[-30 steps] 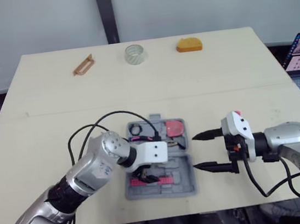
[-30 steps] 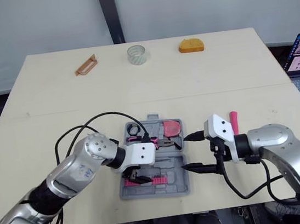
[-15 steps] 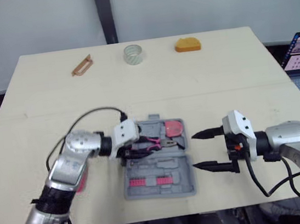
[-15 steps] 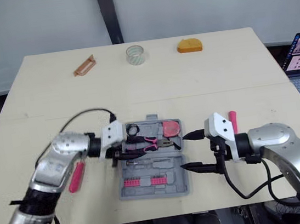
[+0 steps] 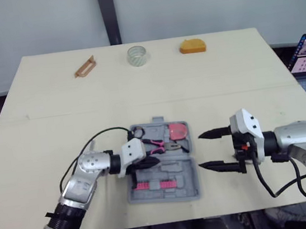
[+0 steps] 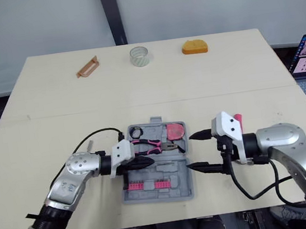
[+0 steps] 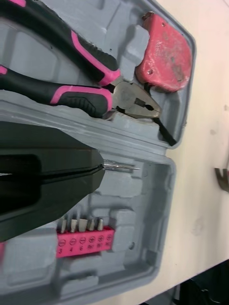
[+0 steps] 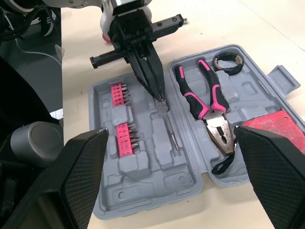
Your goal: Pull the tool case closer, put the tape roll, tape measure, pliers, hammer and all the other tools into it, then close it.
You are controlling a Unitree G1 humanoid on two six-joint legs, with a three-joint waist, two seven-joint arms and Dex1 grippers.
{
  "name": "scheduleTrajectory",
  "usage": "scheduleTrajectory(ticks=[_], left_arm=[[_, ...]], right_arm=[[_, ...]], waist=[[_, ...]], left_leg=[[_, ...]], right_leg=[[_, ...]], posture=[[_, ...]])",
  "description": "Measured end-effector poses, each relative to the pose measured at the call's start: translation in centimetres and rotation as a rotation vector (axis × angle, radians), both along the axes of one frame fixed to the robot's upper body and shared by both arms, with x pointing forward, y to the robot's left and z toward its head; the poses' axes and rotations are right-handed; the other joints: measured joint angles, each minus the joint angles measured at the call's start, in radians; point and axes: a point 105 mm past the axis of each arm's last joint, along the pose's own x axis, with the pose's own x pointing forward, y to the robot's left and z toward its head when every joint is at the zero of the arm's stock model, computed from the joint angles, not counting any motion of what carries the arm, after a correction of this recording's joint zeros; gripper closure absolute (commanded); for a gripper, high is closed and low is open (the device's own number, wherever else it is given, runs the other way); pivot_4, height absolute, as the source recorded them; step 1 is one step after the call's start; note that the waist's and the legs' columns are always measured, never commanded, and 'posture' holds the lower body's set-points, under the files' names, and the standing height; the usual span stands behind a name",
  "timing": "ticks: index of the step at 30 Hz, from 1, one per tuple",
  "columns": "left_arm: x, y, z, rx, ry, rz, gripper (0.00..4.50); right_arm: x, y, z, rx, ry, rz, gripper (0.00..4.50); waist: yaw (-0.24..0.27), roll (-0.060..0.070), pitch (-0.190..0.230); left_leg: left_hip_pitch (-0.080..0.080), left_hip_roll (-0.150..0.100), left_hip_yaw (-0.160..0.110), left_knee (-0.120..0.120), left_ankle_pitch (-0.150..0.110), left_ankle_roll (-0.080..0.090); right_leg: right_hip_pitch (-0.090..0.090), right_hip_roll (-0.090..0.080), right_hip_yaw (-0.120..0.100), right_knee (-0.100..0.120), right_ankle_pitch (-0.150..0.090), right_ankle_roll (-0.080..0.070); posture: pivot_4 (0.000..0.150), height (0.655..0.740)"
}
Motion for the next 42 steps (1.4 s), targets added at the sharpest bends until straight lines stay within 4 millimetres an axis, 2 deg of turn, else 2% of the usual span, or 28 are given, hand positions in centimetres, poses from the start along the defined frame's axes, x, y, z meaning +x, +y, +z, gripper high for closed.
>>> scheduleTrajectory(ticks=[9, 21, 42], left_arm=[[0.1, 0.2, -1.3, 0.048, -0.003, -0.009, 4.46], [0.6, 0.0, -1.4, 0.063, -0.036, 0.0, 4.46], [0.1, -0.4, -1.9, 0.108, -0.032, 0.001, 4.46]], right_arm=[[0.0, 0.0, 0.0, 0.0, 0.001, 0.0, 0.0], [0.0, -0.3, -0.1, -0.012, 0.008, -0.01, 0.0], [-0.6, -0.2, -0.2, -0.015, 0.031, 0.005, 0.0]], waist=[[0.0, 0.0, 0.0], [0.0, 0.0, 0.0], [0.0, 0.0, -0.003]], left_leg=[[0.0, 0.0, 0.0, 0.0, 0.0, 0.0], [0.0, 0.0, 0.0, 0.0, 0.0, 0.0], [0.002, 0.0, 0.0, 0.0, 0.0, 0.0]], right_leg=[[0.0, 0.0, 0.0, 0.0, 0.0, 0.0], [0.0, 0.0, 0.0, 0.0, 0.0, 0.0], [0.001, 0.0, 0.0, 0.0, 0.0, 0.0]], posture=[[0.15, 0.74], [0.15, 0.74], [0.15, 0.74]])
